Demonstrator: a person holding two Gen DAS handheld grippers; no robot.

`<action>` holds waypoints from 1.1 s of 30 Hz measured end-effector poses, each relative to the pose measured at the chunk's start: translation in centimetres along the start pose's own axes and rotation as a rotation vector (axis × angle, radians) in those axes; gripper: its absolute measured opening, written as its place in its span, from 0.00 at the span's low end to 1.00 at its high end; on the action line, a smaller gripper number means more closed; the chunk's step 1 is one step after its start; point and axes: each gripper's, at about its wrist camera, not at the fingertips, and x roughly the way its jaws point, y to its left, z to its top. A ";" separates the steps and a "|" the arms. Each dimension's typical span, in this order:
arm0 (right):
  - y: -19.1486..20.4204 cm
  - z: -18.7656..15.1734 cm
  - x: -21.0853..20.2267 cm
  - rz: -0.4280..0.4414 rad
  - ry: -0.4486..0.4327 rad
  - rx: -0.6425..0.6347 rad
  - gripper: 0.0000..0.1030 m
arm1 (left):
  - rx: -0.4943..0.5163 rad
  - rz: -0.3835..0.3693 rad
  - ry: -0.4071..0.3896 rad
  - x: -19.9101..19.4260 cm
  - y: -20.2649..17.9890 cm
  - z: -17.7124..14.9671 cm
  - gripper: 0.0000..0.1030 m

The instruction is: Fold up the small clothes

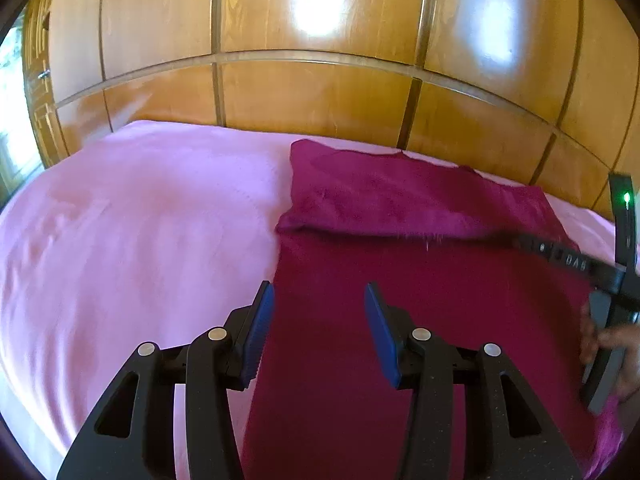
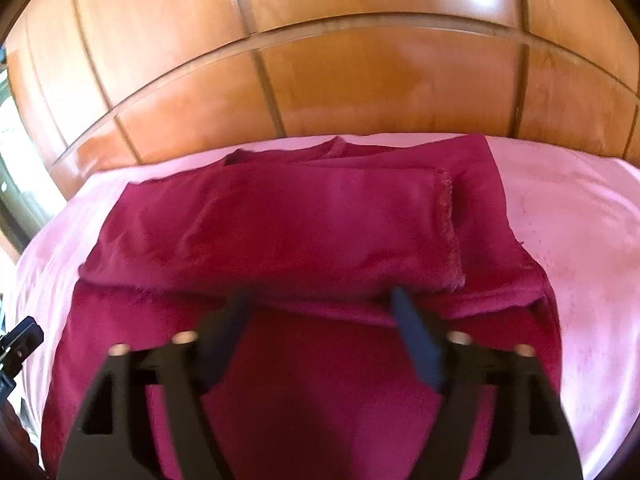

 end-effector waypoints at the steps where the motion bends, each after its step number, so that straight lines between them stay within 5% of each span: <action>1: 0.4 -0.3 -0.8 -0.010 -0.006 -0.017 0.79 | 0.001 -0.002 0.004 -0.5 0.1 -0.5 0.45; 16: -7.4 -7.5 -9.6 -0.116 0.062 0.071 0.79 | -0.029 -0.010 0.110 -3.5 2.8 -7.2 0.45; 21: -9.0 -10.9 -12.2 -0.087 0.115 0.111 0.76 | -0.017 -0.061 0.167 -5.1 4.0 -10.0 0.45; 26: -8.6 -14.8 -15.1 -0.015 0.174 0.125 0.55 | 0.017 -0.147 0.229 -6.8 4.0 -12.2 0.44; 31: -7.9 -17.6 -17.4 0.059 0.254 0.141 0.28 | 0.048 -0.216 0.293 -7.4 3.8 -13.5 0.12; 33: -7.1 -17.9 -17.5 0.088 0.302 0.126 0.13 | 0.051 -0.243 0.294 -7.8 3.7 -13.4 0.07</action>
